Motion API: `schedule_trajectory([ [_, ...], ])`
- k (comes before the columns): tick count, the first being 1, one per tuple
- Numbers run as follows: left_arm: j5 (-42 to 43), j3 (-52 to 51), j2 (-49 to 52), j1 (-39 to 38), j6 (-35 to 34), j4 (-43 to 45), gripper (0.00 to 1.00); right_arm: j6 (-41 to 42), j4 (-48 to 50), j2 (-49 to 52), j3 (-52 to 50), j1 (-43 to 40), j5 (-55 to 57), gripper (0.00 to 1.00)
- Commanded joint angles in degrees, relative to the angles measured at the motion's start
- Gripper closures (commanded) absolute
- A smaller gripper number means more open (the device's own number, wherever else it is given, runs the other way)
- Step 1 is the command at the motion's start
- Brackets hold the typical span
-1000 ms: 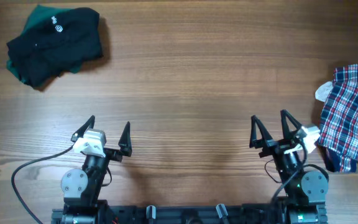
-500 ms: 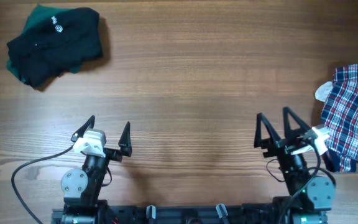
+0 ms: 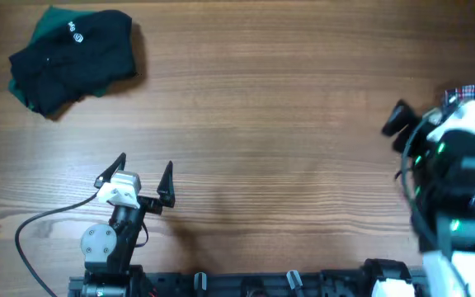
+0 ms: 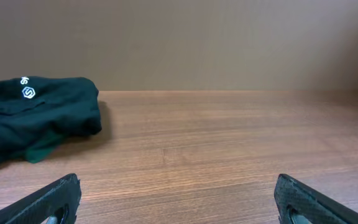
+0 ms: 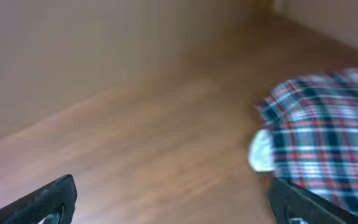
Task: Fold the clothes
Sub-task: 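Grasp the plaid garment with the right gripper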
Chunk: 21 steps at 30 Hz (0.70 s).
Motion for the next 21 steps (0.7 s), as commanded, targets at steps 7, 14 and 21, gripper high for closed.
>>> schedule_trajectory([
  [7,3.8,-0.1,-0.4,-0.1,0.7,0.2,0.0,-0.9,-1.2,24.9,10.4,-19.4,-4.2,0.0],
  [14,18.2,-0.1,-0.4,-0.1,0.7,3.0,0.0,-1.0,10.2,30.0,10.4,-23.1,-4.2,0.0],
  [21,25.9,-0.1,-0.3,-0.1,0.7,4.0,0.0,-1.0,12.6,35.4,10.6,-32.0,-9.1,0.0],
])
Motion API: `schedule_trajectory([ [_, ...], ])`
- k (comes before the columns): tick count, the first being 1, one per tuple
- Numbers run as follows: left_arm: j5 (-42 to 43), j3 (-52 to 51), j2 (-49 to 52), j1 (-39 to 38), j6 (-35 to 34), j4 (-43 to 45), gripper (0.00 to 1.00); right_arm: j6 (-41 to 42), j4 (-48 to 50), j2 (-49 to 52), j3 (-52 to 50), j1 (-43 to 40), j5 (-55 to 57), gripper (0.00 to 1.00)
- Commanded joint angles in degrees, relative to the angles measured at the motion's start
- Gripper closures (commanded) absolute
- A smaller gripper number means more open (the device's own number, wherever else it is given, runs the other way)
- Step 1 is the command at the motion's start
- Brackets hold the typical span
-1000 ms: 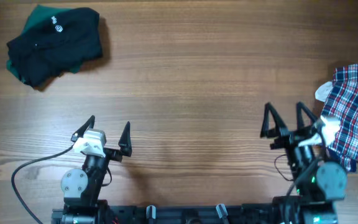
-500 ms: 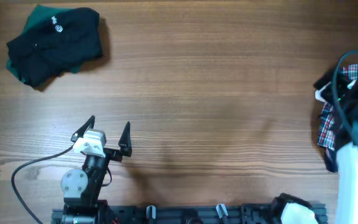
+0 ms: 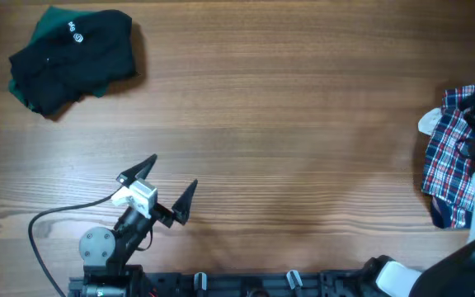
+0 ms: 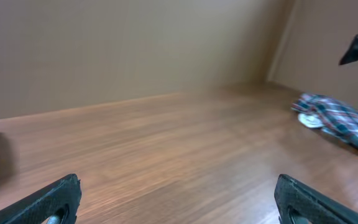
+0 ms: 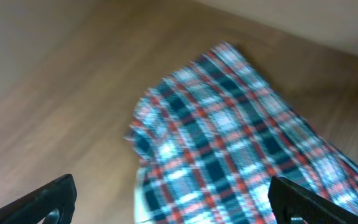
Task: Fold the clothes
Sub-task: 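Grasp the plaid garment with the right gripper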
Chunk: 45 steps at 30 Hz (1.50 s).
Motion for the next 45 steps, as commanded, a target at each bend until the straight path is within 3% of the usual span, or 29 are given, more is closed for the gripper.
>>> schedule_trajectory([
  [1,4.5,-0.1,-0.3,-0.1,0.7,0.3,0.0,-0.4,0.4,2.4,1.2,-5.5,-8.3,0.0],
  [3,4.5,-0.1,-0.3,-0.1,0.7,0.3,0.0,1.4,2.1,3.6,1.2,-8.9,-13.4,0.0],
  [8,4.5,-0.1,-0.4,-0.1,0.7,-0.9,0.0,0.8,2.7,6.6,1.2,-14.7,-13.1,0.0],
  [16,4.5,-0.1,-0.3,-0.1,0.7,-1.4,0.0,-1.3,4.2,15.2,1.9,-17.6,-13.2,0.01],
  [21,4.3,-0.1,-0.4,-0.1,0.7,-1.4,0.0,-3.5,-0.9,18.2,4.2,-18.4,-3.3,0.01],
  [28,3.2,-0.1,-0.3,-0.1,0.7,-1.4,0.0,-1.6,-3.3,21.4,4.6,-18.4,0.5,0.0],
  [32,3.2,-0.1,-0.3,-0.1,0.7,-1.4,0.0,-9.5,-0.9,23.1,4.6,-18.4,-2.6,0.0],
  [35,3.2,-0.1,-0.3,-0.1,0.7,-1.4,0.0,-11.1,-0.1,24.4,4.6,-18.4,-1.1,0.0],
  [38,3.2,-0.1,-0.4,-0.1,0.7,-1.4,0.0,-16.7,1.3,25.9,4.6,-18.4,-7.6,0.0],
  [43,3.3,-0.1,-0.3,-0.1,0.7,-1.4,0.0,-19.0,2.2,29.9,4.6,-18.4,-14.8,0.01],
  [45,3.2,-0.1,-0.3,-0.1,0.7,-1.4,0.0,-18.7,2.2,30.4,4.6,-18.4,-15.5,0.08],
])
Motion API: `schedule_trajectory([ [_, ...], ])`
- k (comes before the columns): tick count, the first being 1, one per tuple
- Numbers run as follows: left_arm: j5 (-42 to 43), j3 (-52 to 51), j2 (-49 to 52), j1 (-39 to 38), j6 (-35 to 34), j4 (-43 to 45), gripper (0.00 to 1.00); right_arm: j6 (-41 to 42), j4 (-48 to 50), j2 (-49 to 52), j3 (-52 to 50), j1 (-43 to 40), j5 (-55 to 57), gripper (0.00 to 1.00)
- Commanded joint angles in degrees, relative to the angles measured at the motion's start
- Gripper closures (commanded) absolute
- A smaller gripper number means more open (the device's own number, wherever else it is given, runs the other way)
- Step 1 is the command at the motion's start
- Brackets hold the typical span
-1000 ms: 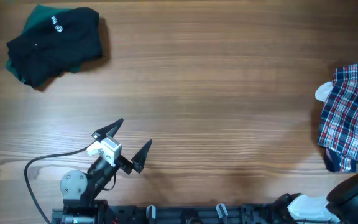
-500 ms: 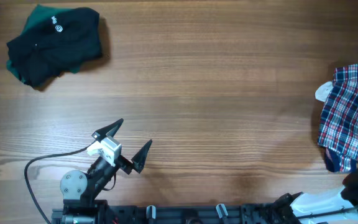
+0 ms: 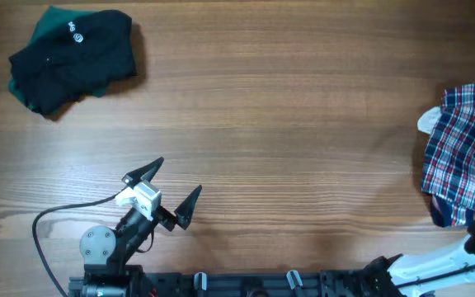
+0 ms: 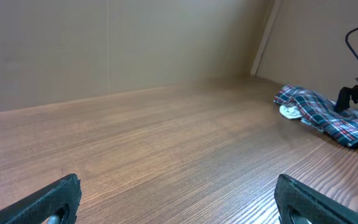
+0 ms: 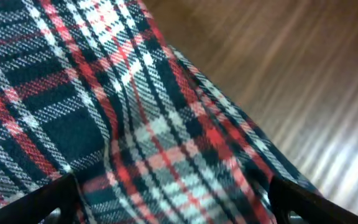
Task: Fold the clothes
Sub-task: 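Grasp the plaid garment with the right gripper, then lift and drag the plaid garment to the table center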
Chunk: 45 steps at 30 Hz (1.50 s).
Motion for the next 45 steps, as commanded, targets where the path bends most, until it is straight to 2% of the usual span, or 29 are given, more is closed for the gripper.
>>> schedule_trajectory([
  [1,-0.1,-0.1,-0.4,-0.1,0.7,0.0,0.0,-2.4,-0.2,3.2,0.1,0.7,-6.3,0.13],
  [2,-0.1,-0.1,-0.3,-0.1,0.7,0.0,0.0,-2.4,-0.2,3.1,0.1,0.7,-7.1,0.21],
  [5,-0.1,-0.1,-0.3,-0.1,0.7,0.0,0.0,-1.7,-0.2,2.8,0.2,0.7,-7.5,0.62],
  [8,-0.1,-0.1,-0.3,-0.1,0.7,0.0,0.0,0.9,-0.1,1.3,0.3,0.7,-7.5,0.73],
  [9,-0.1,-0.1,-0.3,-0.1,0.7,0.0,0.0,1.5,-0.2,0.3,0.6,0.7,-7.6,0.81],
  [11,-0.1,-0.1,-0.3,-0.1,0.7,0.0,0.0,2.3,-0.2,-2.7,1.5,0.7,-8.8,0.89],
  [17,1.0,-0.1,-0.3,-0.1,0.7,1.5,0.0,4.6,0.4,-11.5,2.1,0.7,-14.5,0.95],
  [21,5.0,-0.1,-0.3,-0.1,0.6,6.9,0.0,13.4,0.5,-16.0,2.1,0.7,-20.2,0.96],
  [26,7.2,0.3,-0.2,-0.1,0.6,8.2,0.0,20.7,1.7,-22.9,2.1,2.3,-30.6,0.96],
  [29,7.4,0.3,1.3,-0.2,0.6,8.2,0.0,24.2,2.3,-29.5,2.1,6.4,-35.8,0.96],
  [34,7.4,0.3,2.3,-0.2,0.7,8.2,0.0,28.8,3.7,-36.2,2.1,13.7,-36.2,0.96],
  [40,7.4,0.3,2.4,-0.2,0.7,7.6,0.0,35.1,10.8,-44.4,2.1,21.4,-36.4,0.96],
  [45,7.4,0.3,2.4,-0.2,0.7,7.0,0.0,36.4,10.9,-46.8,2.1,28.9,-36.4,0.96],
])
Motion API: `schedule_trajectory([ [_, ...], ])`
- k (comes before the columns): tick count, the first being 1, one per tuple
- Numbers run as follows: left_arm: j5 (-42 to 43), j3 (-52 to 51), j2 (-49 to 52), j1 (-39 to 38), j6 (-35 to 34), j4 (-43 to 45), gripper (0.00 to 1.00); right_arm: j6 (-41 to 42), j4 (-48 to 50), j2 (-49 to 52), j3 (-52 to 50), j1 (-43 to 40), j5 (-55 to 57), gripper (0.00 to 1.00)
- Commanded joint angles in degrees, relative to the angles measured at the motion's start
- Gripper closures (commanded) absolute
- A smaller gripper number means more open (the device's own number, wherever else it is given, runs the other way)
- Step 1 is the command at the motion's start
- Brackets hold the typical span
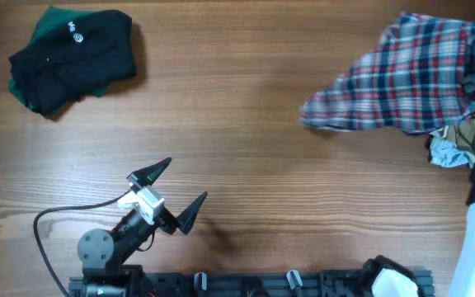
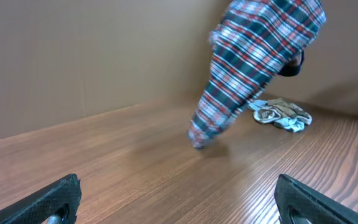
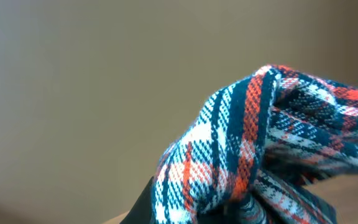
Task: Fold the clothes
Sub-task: 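Lift and drag the plaid garment to the table center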
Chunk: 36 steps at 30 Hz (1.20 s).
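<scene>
A red, white and blue plaid shirt [image 1: 402, 74] hangs lifted at the table's right, its lower tip touching the wood near the middle right. My right gripper [image 3: 247, 208] is shut on a bunched part of the plaid shirt [image 3: 253, 143], whose cloth hides its fingers. In the left wrist view the plaid shirt [image 2: 253, 56] dangles in a cone. My left gripper [image 1: 170, 191] rests open low at the front left, nothing between its fingers. A dark green and black garment [image 1: 68, 58] lies crumpled at the far left.
A small grey and tan crumpled cloth [image 1: 452, 147] lies at the right edge, below the lifted shirt; the left wrist view shows the crumpled cloth [image 2: 281, 115] on the wood. A black cable [image 1: 48, 223] curls beside the left arm base.
The plaid shirt lay in a heap at the right edge with my right gripper open over it. Now the right gripper is shut on it and holds it raised, uncovering a small crumpled cloth.
My right gripper was open near the plaid heap at the right edge, then right over it, then close upon the cloth. Now it holds the shirt aloft. My left gripper stayed open at the front left, turning rightward.
</scene>
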Motion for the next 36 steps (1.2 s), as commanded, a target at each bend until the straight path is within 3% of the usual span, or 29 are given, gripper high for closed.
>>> schedule_trajectory([
  [1,0.9,0.4,0.3,-0.2,0.7,-0.1,0.0,2.5,1.0,-1.1,1.6,7.0,-1.1,0.96],
  [11,0.9,0.4,0.3,-0.2,0.7,-0.2,0.0,4.6,2.6,7.5,1.6,28.7,9.9,0.96],
  [16,0.9,0.4,0.3,-0.2,0.7,-0.2,0.0,8.7,13.1,16.3,1.6,37.9,10.5,0.95],
  [18,0.9,0.4,0.3,-0.2,0.7,-0.8,0.0,9.2,14.9,18.7,1.6,39.7,10.6,0.82],
  [20,0.9,0.4,0.3,-0.2,0.7,-1.8,0.0,9.2,14.6,20.0,1.6,40.9,10.4,0.6],
  [28,-1.0,0.4,0.3,-0.1,0.7,-2.3,0.0,8.3,11.7,21.2,1.6,47.1,8.5,0.55],
  [30,-1.0,0.4,0.3,-0.2,0.7,-1.9,0.0,8.0,11.7,21.2,1.6,46.9,9.4,0.48],
  [36,2.5,0.4,0.7,-0.2,0.6,0.0,0.0,3.9,4.5,21.1,1.6,41.6,18.4,0.45],
])
